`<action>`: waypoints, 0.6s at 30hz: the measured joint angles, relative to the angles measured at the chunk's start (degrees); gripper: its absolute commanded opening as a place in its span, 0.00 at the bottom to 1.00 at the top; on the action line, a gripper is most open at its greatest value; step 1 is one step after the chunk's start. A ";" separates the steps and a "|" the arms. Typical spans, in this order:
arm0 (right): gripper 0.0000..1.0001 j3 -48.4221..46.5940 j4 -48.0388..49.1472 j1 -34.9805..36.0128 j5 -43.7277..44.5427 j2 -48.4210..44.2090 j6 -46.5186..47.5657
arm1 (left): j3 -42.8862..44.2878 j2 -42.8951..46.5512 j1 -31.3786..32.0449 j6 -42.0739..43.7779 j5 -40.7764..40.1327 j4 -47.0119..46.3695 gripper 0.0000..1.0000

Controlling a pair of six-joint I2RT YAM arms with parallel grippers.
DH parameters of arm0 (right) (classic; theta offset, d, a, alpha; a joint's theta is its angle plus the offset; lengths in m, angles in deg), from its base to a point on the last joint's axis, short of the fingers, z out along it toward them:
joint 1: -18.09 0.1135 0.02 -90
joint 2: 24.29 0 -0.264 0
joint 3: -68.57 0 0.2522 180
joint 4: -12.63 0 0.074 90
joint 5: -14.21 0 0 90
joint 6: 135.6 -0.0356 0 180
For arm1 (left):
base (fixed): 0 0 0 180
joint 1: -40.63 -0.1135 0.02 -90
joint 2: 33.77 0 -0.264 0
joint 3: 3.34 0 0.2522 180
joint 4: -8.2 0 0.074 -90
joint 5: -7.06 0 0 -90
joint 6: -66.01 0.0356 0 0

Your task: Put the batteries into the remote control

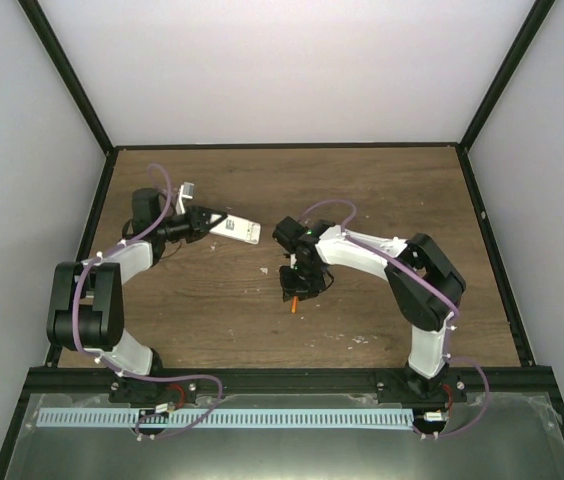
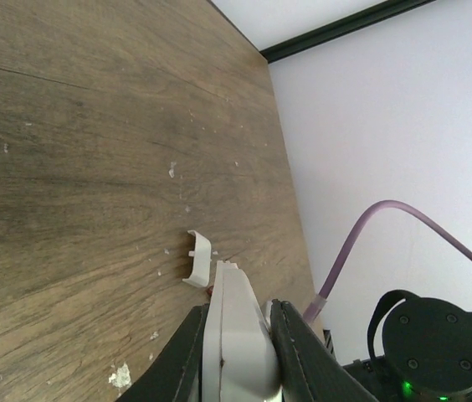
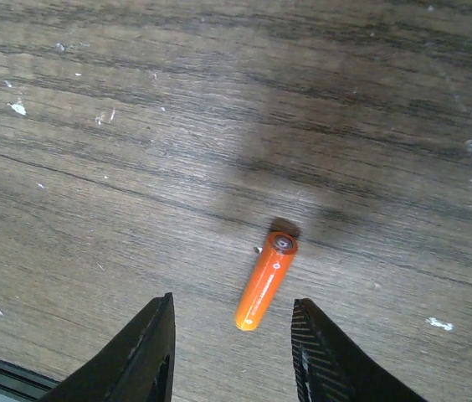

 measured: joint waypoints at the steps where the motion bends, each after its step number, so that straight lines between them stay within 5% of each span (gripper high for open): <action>1: 0.36 0.00 -0.11 -0.02 0.02 0.00 -0.22 | 0.00 0.00 0.00 -0.11 0.02 -0.09 0.00; 18: 0.35 0.02 -0.15 -0.02 0.35 1.33 -0.79 | -0.20 0.00 0.44 -1.38 0.15 -2.78 0.00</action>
